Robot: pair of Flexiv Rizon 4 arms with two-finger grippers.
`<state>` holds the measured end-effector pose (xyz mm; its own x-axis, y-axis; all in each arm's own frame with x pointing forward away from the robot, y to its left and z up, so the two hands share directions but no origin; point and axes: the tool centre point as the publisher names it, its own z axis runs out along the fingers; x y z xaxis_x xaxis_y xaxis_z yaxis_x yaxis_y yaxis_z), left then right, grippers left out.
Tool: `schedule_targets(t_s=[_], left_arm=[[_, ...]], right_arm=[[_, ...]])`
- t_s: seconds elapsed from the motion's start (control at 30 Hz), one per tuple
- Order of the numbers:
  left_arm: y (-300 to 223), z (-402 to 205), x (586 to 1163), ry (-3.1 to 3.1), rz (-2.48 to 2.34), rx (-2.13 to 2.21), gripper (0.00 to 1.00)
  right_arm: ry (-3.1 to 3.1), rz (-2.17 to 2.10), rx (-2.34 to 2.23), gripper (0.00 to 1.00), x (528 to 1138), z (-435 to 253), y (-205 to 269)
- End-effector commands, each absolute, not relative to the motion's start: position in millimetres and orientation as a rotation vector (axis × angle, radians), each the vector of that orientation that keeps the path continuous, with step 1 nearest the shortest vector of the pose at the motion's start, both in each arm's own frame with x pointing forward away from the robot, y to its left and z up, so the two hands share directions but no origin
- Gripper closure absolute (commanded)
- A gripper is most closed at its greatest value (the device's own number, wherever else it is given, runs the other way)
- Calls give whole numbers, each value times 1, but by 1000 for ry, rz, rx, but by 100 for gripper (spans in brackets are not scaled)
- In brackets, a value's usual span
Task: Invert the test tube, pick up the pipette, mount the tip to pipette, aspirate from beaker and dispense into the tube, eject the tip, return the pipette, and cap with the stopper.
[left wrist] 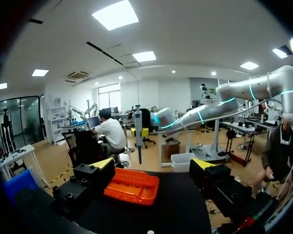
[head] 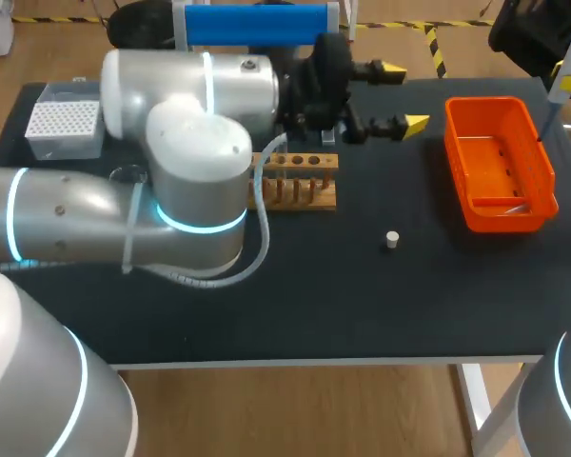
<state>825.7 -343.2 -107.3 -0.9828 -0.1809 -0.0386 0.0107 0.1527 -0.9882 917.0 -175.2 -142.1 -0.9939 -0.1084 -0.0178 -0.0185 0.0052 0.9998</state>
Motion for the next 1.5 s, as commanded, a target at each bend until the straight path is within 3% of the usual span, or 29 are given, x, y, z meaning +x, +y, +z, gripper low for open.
schedule_targets(t_s=[0.03,0.73,1.5], left_arm=[[-323,-116,820,2103,-2105,-156,0],[-256,-136,843,2107,-2168,-137,0],[-242,-141,838,2208,-2085,-215,0]], right_arm=[[-2180,-2164,142,100,918,-141,-176],[-2180,-2164,142,100,918,-141,-176],[-2180,-2164,142,100,918,-141,-176]])
